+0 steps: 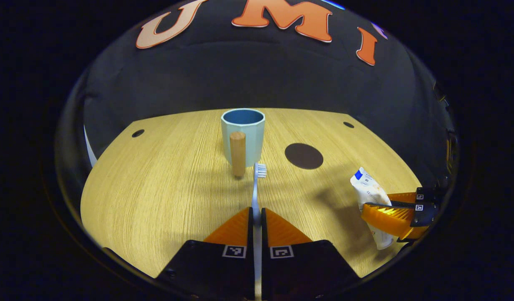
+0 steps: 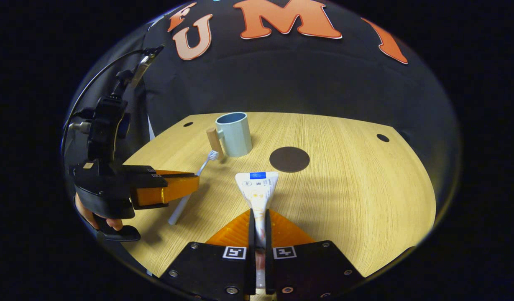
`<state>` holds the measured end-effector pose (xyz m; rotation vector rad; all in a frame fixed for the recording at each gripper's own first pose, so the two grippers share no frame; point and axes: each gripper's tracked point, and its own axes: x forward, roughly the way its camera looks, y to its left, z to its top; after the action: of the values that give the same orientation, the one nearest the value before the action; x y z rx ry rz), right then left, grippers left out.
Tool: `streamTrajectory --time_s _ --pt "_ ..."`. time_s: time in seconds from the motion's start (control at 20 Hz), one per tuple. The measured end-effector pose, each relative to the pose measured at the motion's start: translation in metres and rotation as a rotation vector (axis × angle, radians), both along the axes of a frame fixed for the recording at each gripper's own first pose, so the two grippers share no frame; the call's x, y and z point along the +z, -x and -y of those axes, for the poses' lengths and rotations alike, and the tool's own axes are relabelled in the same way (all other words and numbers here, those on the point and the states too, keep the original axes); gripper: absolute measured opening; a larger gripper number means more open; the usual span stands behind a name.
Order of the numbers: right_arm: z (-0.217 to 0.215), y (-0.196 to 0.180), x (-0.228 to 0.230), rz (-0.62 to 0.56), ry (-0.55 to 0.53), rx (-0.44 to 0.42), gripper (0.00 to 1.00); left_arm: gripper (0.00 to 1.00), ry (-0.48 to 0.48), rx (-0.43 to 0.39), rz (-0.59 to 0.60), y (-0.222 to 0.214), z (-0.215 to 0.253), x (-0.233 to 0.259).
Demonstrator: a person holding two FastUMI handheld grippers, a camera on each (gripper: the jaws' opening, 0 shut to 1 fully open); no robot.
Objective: Put the toothbrush and toothpaste on the desktop into the cup, then pick up the cup and place it on the coaster on the desktop.
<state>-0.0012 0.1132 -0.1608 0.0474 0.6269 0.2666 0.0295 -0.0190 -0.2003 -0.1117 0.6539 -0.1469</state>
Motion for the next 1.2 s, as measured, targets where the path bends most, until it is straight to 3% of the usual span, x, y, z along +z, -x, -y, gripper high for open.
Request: streamTrajectory --time_s 0.6,0.8,1.2 --pt "0.016 -0.03 0.088 0.294 -0.074 -0.07 0.09 0.06 0.054 0.143 0.389 -0.001 -0.083 0.012" --pt "0.022 -0.046 0.102 0.363 -0.11 -0.09 0.09 0.06 0.058 0.21 0.542 -0.016 -0.105 0.043" --pt "0.034 -0.072 0.12 0.48 -0.104 -0.09 0.09 0.06 0.082 0.255 0.669 -0.065 -0.124 0.081"
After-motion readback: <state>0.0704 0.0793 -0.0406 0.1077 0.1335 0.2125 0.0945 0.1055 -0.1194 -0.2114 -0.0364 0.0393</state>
